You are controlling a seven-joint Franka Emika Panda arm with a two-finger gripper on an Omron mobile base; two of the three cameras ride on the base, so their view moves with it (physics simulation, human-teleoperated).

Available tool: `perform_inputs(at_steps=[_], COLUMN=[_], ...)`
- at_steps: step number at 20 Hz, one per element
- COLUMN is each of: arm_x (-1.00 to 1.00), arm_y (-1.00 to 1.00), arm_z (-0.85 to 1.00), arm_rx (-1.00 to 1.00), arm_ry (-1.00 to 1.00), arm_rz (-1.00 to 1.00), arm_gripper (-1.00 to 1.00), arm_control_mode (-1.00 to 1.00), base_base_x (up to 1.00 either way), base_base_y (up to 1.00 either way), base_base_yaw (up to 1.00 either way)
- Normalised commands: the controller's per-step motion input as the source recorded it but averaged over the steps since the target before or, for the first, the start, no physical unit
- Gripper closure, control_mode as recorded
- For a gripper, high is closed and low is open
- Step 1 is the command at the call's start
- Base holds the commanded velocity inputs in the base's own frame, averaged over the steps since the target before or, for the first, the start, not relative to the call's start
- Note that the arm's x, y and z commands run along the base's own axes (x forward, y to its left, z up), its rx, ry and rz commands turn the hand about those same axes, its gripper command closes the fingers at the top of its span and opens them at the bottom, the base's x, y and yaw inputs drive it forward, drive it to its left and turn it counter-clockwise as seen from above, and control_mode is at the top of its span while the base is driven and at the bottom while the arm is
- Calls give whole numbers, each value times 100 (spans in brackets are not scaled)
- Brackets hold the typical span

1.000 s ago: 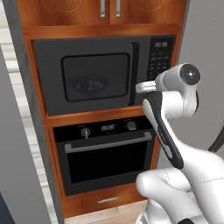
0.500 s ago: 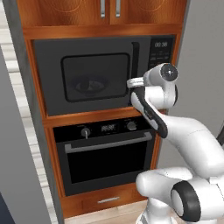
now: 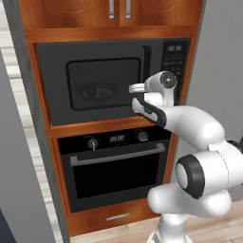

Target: The microwave is finished heating the fish and eggplant. Take the bowl containing the food and place it on the dining counter.

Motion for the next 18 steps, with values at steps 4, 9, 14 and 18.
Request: perform_inputs(at_steps=[4, 9, 14, 18], arm_x=[78, 57, 6, -1], arm_y=[1, 0, 0, 0], arm_z=[-13, -3, 0, 0], arm_rx=[0, 0, 0, 0], arm_ry=[0, 0, 0, 0], arm_rz=[0, 0, 0, 0], arm_gripper=[-100, -100, 100, 100], arm_control_mode=[-100, -100, -100, -100], base_base_x=[0, 0, 0, 0], base_base_y=[0, 0, 0, 0], base_base_yaw=[0, 0, 0, 0])
